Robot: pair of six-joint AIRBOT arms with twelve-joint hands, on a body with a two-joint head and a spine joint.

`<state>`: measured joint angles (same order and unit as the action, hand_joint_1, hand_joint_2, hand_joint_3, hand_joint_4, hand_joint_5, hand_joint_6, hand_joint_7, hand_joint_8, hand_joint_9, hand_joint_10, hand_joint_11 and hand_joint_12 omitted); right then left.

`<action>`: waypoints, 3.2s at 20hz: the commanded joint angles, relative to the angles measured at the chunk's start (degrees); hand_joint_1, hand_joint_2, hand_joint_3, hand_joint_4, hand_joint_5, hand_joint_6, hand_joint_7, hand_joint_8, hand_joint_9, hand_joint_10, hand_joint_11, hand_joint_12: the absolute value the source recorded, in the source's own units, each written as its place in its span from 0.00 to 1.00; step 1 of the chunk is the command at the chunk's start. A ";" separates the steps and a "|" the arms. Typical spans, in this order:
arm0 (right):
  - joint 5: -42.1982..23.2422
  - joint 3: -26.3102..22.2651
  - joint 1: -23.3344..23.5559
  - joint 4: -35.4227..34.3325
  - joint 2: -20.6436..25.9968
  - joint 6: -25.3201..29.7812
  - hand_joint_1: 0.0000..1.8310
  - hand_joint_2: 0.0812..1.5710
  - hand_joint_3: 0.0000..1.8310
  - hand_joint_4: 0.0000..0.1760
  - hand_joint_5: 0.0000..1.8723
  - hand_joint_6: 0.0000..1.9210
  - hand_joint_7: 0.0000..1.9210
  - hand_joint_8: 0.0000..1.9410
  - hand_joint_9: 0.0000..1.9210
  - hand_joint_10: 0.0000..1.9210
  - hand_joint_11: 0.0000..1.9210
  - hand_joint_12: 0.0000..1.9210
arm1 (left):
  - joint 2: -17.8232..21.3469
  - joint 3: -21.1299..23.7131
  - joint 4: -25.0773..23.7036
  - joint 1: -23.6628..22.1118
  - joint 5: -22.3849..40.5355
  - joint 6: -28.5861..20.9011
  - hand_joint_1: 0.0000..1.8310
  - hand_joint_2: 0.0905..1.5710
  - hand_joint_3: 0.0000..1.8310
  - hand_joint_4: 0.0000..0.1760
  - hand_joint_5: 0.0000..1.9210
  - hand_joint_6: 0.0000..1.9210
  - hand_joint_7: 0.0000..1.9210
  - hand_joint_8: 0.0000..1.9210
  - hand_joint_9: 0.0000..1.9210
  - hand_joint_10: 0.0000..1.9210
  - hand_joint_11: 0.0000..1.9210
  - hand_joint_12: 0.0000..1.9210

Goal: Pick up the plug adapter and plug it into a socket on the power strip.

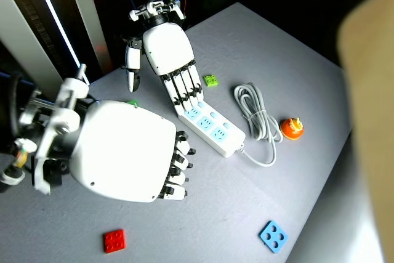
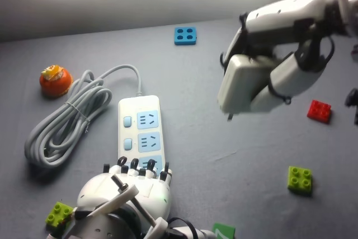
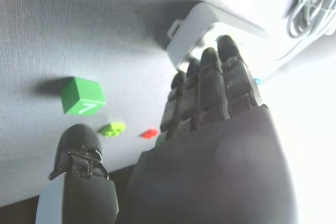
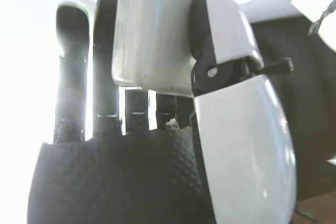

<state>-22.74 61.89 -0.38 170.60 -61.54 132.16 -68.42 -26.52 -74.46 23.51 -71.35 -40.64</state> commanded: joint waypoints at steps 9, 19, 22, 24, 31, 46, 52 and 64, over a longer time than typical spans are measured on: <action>11.64 -1.02 1.60 1.97 0.16 -12.93 0.66 0.73 0.00 0.00 0.46 0.53 0.47 0.67 0.39 0.65 0.32 0.85 | 0.09 0.31 -2.36 0.22 -1.32 0.04 0.04 0.72 0.00 0.00 0.04 0.00 0.04 0.00 0.03 0.00 0.00 0.11; 32.79 -7.07 -2.61 1.97 1.89 -39.14 0.66 0.74 0.00 0.00 0.46 0.53 0.46 0.69 0.37 0.66 0.31 0.86 | 0.21 0.60 -2.37 0.28 -1.66 0.04 0.04 0.72 0.00 0.00 0.05 0.00 0.04 0.00 0.03 0.00 0.00 0.11; 39.63 -7.07 -4.34 -18.17 0.37 -56.93 0.66 0.73 0.00 0.00 0.46 0.53 0.47 0.67 0.38 0.66 0.31 0.86 | 0.44 0.54 -2.37 0.25 -1.65 0.04 0.04 0.72 0.00 0.00 0.06 0.00 0.05 0.00 0.04 0.00 0.00 0.14; 43.75 -7.08 -5.55 -31.96 -1.28 -70.78 0.66 0.74 0.00 0.00 0.45 0.54 0.45 0.70 0.37 0.66 0.31 0.86 | 0.53 0.53 -2.37 0.12 -1.65 0.04 0.05 0.71 0.00 0.00 0.06 0.00 0.05 0.00 0.04 0.00 0.00 0.14; 47.39 -7.97 -3.56 -84.57 -6.35 -108.36 0.66 0.73 0.00 0.00 0.47 0.52 0.47 0.67 0.38 0.65 0.32 0.85 | 0.55 0.57 -2.37 -0.26 -1.65 0.05 0.05 0.71 0.00 0.00 0.07 0.00 0.06 0.00 0.05 0.00 0.00 0.16; 53.54 2.78 -3.14 -106.62 -23.25 -119.86 0.66 0.73 0.00 0.00 0.46 0.53 0.47 0.67 0.38 0.64 0.31 0.84 | 1.28 0.27 -2.36 0.09 -0.78 0.83 0.04 0.72 0.00 0.00 0.04 0.00 0.04 0.00 0.03 0.00 0.00 0.11; 52.00 9.12 -3.93 -109.68 -26.91 -123.70 0.66 0.74 0.00 0.00 0.45 0.55 0.46 0.69 0.37 0.65 0.29 0.86 | 1.35 0.25 -2.36 -0.25 -0.79 1.37 0.06 0.71 0.00 0.00 0.05 0.00 0.05 0.00 0.04 0.00 0.00 0.12; 50.46 12.63 -5.29 -109.66 -30.31 -124.71 0.66 0.73 0.00 0.00 0.47 0.52 0.47 0.66 0.39 0.65 0.32 0.84 | 1.89 0.14 -2.36 -0.10 -0.75 1.38 0.05 0.72 0.00 0.00 0.05 0.00 0.05 0.00 0.04 0.00 0.00 0.15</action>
<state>30.48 74.63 -6.26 58.30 -91.92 7.35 -66.98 -26.30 -74.41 23.44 -70.00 -39.48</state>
